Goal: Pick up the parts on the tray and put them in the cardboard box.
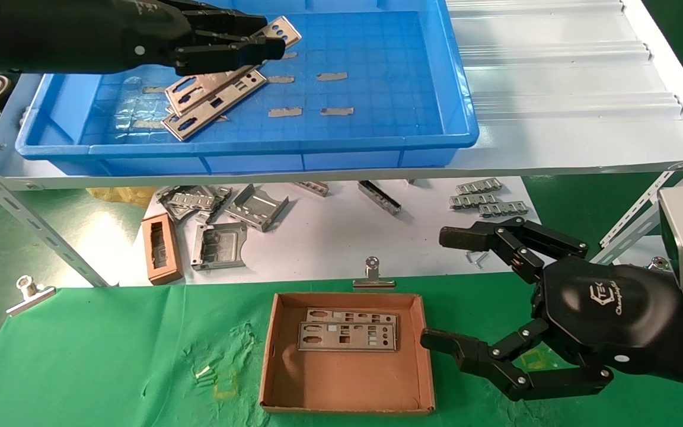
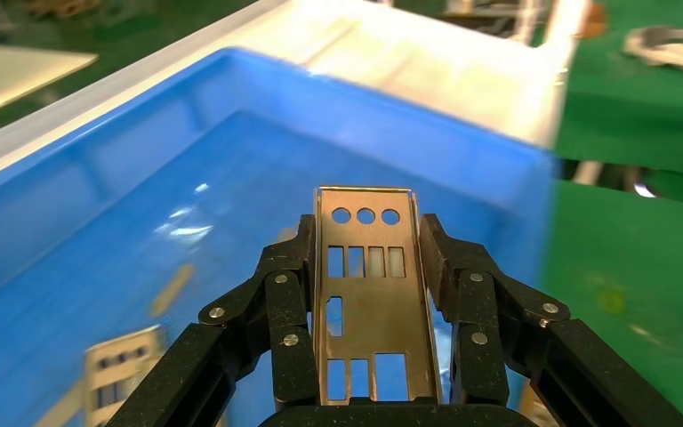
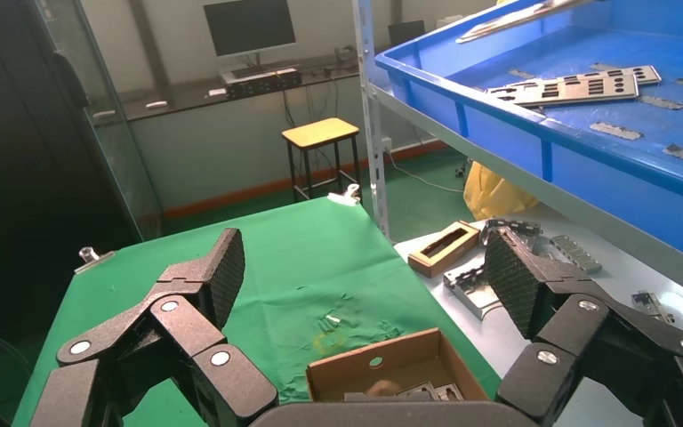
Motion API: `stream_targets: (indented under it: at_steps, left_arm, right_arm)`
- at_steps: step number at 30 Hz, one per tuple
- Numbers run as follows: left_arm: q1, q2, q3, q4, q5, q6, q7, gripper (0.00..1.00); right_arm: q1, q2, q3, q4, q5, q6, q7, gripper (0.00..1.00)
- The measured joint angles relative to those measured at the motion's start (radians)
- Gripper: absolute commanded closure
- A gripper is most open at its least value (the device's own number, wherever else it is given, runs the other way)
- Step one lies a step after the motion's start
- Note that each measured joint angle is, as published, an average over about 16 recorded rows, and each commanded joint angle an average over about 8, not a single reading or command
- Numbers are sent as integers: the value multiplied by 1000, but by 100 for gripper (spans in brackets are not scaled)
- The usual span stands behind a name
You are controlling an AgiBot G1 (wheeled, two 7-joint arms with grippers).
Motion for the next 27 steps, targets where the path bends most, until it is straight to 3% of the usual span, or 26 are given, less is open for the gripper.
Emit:
stream_targets:
  at_steps: [6, 13, 20, 27]
  left_arm:
    - [46, -31, 12, -96, -49, 89, 32, 100]
    - [180, -109, 97, -383, -176, 113, 10, 100]
    - [370, -168, 207, -678, -256, 19, 1, 100]
    - [547, -141, 280, -817, -195, -169, 60, 100]
  right_arm:
    - [0, 0, 0, 0, 0, 0, 0, 0]
    - [0, 0, 0, 0, 0, 0, 0, 0]
    - [0, 0, 0, 0, 0, 0, 0, 0]
    - [0, 0, 0, 0, 0, 0, 0, 0]
